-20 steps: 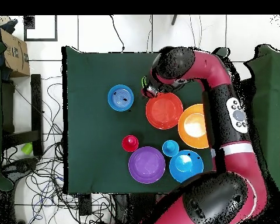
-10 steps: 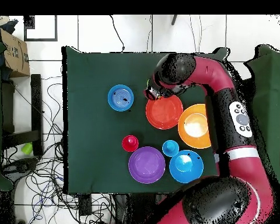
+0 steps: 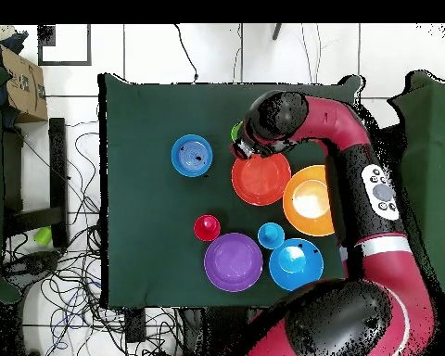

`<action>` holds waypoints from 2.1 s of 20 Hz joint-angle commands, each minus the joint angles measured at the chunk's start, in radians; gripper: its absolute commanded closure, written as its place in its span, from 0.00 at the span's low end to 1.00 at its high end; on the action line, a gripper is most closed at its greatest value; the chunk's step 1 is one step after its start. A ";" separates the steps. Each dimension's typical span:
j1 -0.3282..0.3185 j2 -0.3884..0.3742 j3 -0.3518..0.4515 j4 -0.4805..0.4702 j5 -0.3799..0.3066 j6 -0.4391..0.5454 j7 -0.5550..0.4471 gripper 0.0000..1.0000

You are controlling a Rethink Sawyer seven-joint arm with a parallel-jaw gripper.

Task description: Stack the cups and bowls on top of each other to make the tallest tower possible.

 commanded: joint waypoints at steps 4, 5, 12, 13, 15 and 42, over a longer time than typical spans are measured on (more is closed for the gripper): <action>0.050 0.013 -0.103 0.032 -0.017 -0.127 0.173 1.00; 0.051 0.014 -0.105 0.030 -0.014 -0.129 0.167 1.00; 0.051 0.004 -0.110 0.043 0.006 -0.151 0.164 1.00; 0.055 -0.007 -0.113 0.051 0.010 -0.158 0.183 1.00; 0.073 -0.077 -0.113 0.097 0.036 -0.155 0.243 1.00; 0.344 -0.256 -0.238 0.194 0.159 -0.405 0.758 1.00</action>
